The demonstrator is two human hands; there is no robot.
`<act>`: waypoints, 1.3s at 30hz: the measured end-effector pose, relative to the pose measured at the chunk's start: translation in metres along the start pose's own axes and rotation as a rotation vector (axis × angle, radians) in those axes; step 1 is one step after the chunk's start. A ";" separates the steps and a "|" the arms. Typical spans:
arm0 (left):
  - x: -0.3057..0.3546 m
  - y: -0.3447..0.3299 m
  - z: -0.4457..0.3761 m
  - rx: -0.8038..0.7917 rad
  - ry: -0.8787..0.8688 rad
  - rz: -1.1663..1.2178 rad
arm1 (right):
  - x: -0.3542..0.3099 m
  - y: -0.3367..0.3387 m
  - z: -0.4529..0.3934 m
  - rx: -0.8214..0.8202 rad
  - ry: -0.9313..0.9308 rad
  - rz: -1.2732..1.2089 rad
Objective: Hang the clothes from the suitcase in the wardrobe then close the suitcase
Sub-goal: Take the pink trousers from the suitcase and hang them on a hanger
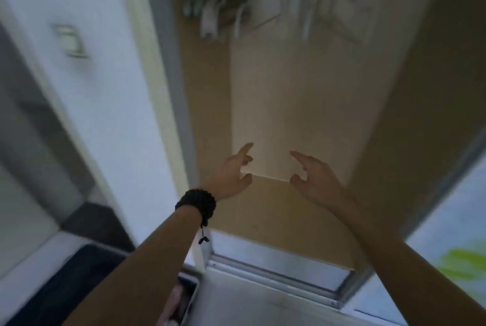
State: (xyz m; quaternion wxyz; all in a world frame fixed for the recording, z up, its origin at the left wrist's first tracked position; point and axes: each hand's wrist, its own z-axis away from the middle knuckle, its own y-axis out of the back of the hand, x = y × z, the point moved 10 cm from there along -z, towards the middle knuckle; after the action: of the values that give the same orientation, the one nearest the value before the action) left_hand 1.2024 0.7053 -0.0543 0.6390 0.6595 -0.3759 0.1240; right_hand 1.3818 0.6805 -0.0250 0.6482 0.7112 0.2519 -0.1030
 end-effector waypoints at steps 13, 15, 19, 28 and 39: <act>-0.316 0.109 0.423 0.325 0.714 -0.026 | -0.322 -0.348 0.068 -0.627 0.448 -0.152; -0.347 0.101 0.462 0.347 0.807 -0.015 | -0.342 -0.391 0.074 -0.708 0.459 -0.146; -0.395 0.079 0.490 0.347 0.937 0.025 | -0.353 -0.471 0.074 -0.871 0.439 -0.121; -0.585 -0.068 0.461 0.250 1.148 0.171 | -0.259 -0.687 0.013 -1.070 0.350 0.033; -0.916 -0.363 0.413 -0.207 1.038 -0.437 | -0.026 -1.092 0.025 -1.243 0.262 0.221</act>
State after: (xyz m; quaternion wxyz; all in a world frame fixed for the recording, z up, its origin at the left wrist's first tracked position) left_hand 0.6804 0.5911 -0.9796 0.8119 0.5087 0.1218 0.2591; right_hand 0.8273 0.6864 -0.9662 0.9100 0.2313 0.2668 0.2174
